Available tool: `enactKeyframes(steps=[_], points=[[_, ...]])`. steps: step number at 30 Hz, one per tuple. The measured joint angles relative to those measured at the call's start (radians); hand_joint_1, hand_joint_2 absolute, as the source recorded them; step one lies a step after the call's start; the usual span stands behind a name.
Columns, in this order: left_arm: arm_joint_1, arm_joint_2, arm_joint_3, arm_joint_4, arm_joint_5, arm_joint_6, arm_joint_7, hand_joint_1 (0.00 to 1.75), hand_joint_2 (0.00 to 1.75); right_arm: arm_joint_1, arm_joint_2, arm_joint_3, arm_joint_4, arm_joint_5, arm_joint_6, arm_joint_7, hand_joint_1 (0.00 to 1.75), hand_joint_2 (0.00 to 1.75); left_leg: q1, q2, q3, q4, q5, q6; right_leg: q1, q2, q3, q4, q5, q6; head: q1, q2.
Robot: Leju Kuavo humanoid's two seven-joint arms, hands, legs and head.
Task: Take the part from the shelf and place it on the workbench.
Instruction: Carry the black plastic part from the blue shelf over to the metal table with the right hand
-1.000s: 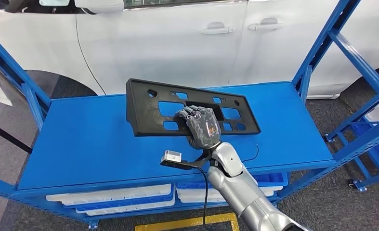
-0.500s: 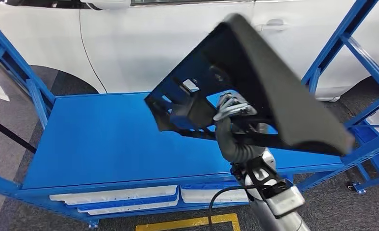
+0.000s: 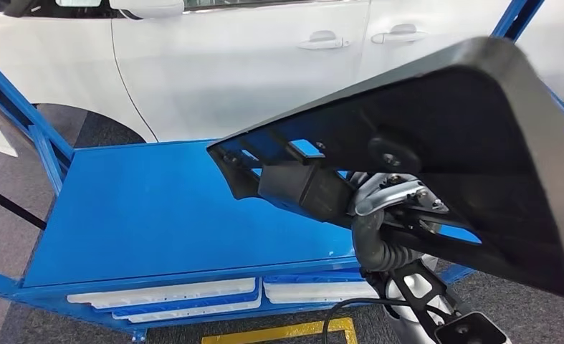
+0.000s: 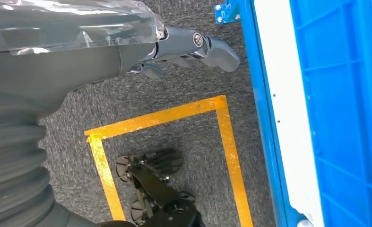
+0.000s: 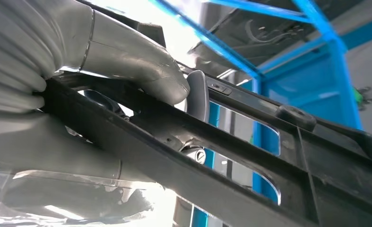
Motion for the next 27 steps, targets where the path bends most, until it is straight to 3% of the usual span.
enactKeyframes(steps=[2, 4, 5, 6, 8, 10, 14, 16, 18, 19, 20, 21, 24, 25, 27], points=[[0.001, 0.000, 0.001, 0.000, 0.000, -0.003, 0.000, 0.00, 1.75, 0.001, -0.001, 0.001, -0.013, -0.040, 0.038, 0.000, 1.75, 1.75, 0.001, 0.001, -0.054, 0.125, -0.063, -0.004, 0.003, -0.002, 0.001, 0.000, -0.001, -0.007, 0.000, 0.000], [0.002, 0.000, 0.003, 0.000, 0.000, -0.004, 0.000, 0.00, 1.75, 0.002, -0.004, 0.002, -0.027, -0.082, 0.083, -0.001, 1.75, 1.75, 0.001, 0.001, -0.098, 0.219, -0.090, -0.006, 0.005, -0.003, 0.002, 0.002, -0.003, -0.010, 0.000, 0.000], [0.002, 0.000, 0.004, 0.000, 0.000, -0.004, 0.000, 0.00, 1.75, 0.001, -0.007, 0.002, -0.033, -0.101, 0.105, 0.000, 1.75, 1.75, 0.001, 0.001, -0.096, 0.214, -0.075, -0.006, 0.006, -0.002, 0.002, 0.003, -0.005, -0.010, 0.000, 0.000], [0.002, 0.000, 0.004, 0.000, 0.000, -0.003, 0.000, 0.00, 1.75, 0.000, -0.009, 0.002, -0.039, -0.119, 0.124, 0.000, 1.75, 1.75, 0.001, 0.001, -0.076, 0.170, -0.043, -0.005, 0.007, -0.002, 0.003, 0.005, -0.006, -0.010, 0.000, 0.000], [0.000, 0.001, 0.006, 0.000, 0.000, 0.002, 0.000, 0.00, 1.75, -0.008, -0.013, 0.003, -0.050, -0.157, 0.151, 0.001, 1.75, 1.75, -0.001, 0.001, -0.015, 0.037, 0.019, 0.003, 0.010, -0.001, 0.004, 0.011, -0.010, -0.005, 0.000, 0.000], [-0.002, 0.003, 0.008, 0.000, 0.000, 0.010, 0.000, 0.00, 1.75, -0.019, -0.015, 0.002, -0.054, -0.197, 0.177, 0.004, 1.75, 1.75, -0.005, 0.000, 0.017, -0.037, 0.039, 0.011, 0.012, 0.001, 0.001, 0.015, -0.011, 0.004, 0.000, 0.000], [-0.002, 0.003, 0.034, 0.000, 0.000, 0.026, 0.001, 0.00, 1.75, -0.046, -0.017, 0.001, -0.039, -0.305, 0.262, 0.044, 1.75, 1.75, -0.002, 0.000, 0.019, -0.054, 0.051, 0.032, 0.012, 0.003, -0.007, 0.027, -0.019, 0.026, 0.000, 0.000], [-0.003, 0.002, 0.048, 0.000, 0.000, 0.041, 0.027, 0.00, 1.75, -0.055, -0.017, 0.001, -0.016, -0.368, 0.323, 0.091, 1.75, 1.75, 0.002, 0.001, 0.017, -0.060, 0.061, 0.041, 0.009, 0.005, -0.037, 0.105, -0.075, 0.036, 0.000, 0.000], [0.000, 0.002, 0.054, 0.000, 0.000, 0.063, 0.089, 0.00, 1.75, -0.038, -0.017, 0.002, 0.026, -0.422, 0.403, 0.129, 1.75, 1.75, 0.001, 0.001, 0.012, -0.060, 0.064, 0.045, 0.005, 0.005, -0.086, 0.230, -0.140, 0.044, 0.000, 0.000], [0.004, 0.003, 0.054, 0.000, 0.000, 0.070, 0.120, 0.00, 1.75, -0.020, -0.017, 0.003, 0.053, -0.435, 0.440, 0.132, 1.75, 1.75, 0.001, 0.001, 0.009, -0.059, 0.066, 0.045, 0.003, 0.004, -0.100, 0.269, -0.152, 0.046, 0.000, 0.000], [0.008, 0.003, 0.054, 0.000, 0.000, 0.074, 0.141, 0.00, 1.75, -0.003, -0.020, 0.005, 0.077, -0.438, 0.468, 0.126, 1.75, 1.75, 0.001, 0.000, 0.006, -0.058, 0.067, 0.044, 0.001, 0.004, -0.098, 0.275, -0.147, 0.048, 0.000, 0.000], [0.011, 0.003, 0.053, 0.000, 0.000, 0.076, 0.153, 0.00, 1.75, 0.009, -0.023, 0.008, 0.095, -0.439, 0.487, 0.121, 1.75, 1.75, 0.001, -0.001, 0.002, -0.055, 0.069, 0.043, -0.001, 0.004, -0.078, 0.243, -0.125, 0.048, 0.000, 0.000], [0.012, 0.003, 0.049, 0.000, 0.000, 0.076, 0.170, 0.00, 1.75, 0.016, -0.035, 0.014, 0.123, -0.473, 0.523, 0.135, 1.75, 1.75, -0.001, -0.002, -0.006, -0.049, 0.074, 0.034, -0.001, 0.003, 0.023, 0.056, -0.050, 0.039, 0.000, 0.000], [0.011, 0.003, 0.048, 0.000, 0.000, 0.077, 0.172, 0.00, 1.75, 0.015, -0.038, 0.014, 0.129, -0.491, 0.530, 0.148, 1.75, 1.75, -0.002, -0.002, -0.009, -0.049, 0.077, 0.028, 0.001, 0.003, 0.039, 0.021, -0.040, 0.034, 0.000, 0.000], [0.011, 0.002, 0.048, 0.000, 0.000, 0.080, 0.175, 0.00, 1.75, 0.014, -0.047, 0.015, 0.144, -0.524, 0.548, 0.171, 1.75, 1.75, -0.004, -0.002, -0.013, -0.051, 0.086, 0.014, 0.007, 0.004, 0.035, 0.010, -0.033, 0.022, 0.000, 0.000]])
